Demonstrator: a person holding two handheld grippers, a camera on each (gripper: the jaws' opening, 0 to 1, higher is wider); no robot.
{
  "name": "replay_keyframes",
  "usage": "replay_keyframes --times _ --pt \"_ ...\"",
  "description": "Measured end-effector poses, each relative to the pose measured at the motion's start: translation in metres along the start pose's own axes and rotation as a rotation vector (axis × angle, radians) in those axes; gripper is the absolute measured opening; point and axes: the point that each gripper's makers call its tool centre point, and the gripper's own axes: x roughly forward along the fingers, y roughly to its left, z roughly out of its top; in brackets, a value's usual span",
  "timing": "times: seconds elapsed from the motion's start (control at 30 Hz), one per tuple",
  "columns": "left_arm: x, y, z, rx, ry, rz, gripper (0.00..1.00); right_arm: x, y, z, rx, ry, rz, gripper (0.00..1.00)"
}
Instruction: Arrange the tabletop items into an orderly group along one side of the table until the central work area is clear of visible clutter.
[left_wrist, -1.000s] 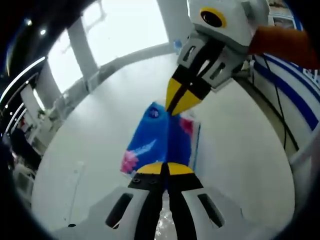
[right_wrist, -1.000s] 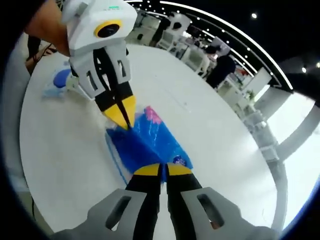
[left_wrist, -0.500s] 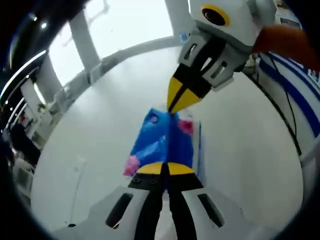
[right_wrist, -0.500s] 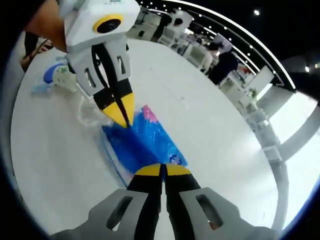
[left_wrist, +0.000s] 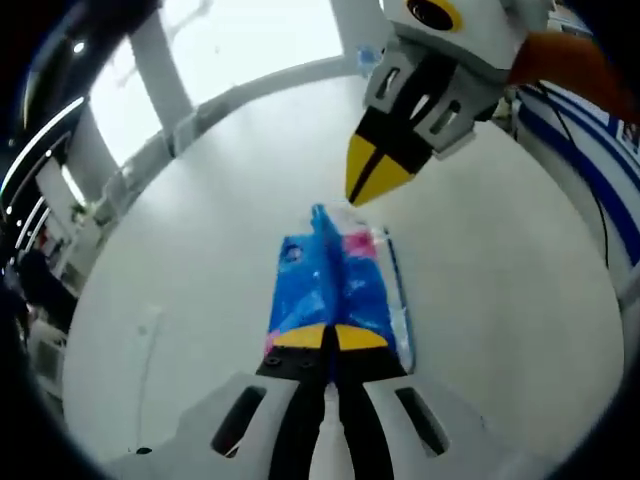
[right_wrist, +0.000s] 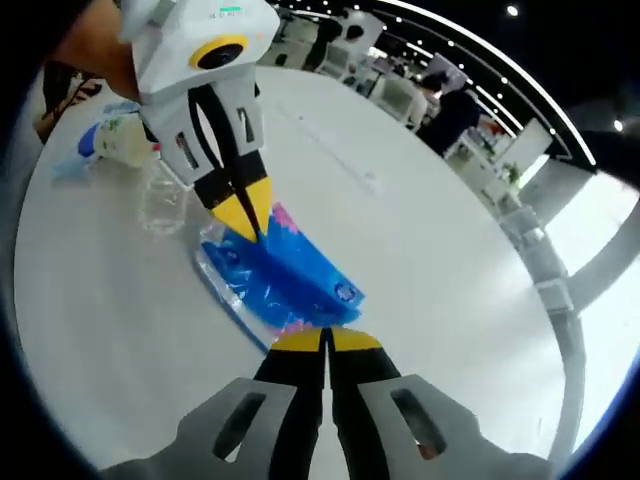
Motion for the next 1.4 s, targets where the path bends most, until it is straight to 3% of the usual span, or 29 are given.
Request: replay_keyframes --times 0.27,0.8,1.0,1.4 --pt "0.001 0.004 -0.003 0.052 0.01 -0.005 0.0 0.009 0.006 -0.009 0.064 0.003 0.018 0.01" --pt "0.0 0.008 -0.003 0.04 0.002 -0.008 0.0 0.016 0.017 -0.006 0.082 0.003 0.046 0.01" --pt "-0.002 0.013 -0.002 0.011 -0.002 0.011 0.1 0.015 0.017 -0.007 0.09 0.005 0.045 0.01" --pt "-0.017 0.02 0.011 -0.081 -0.066 0.032 0.29 0.006 0.018 -0.002 0.114 -0.007 0.03 0.05"
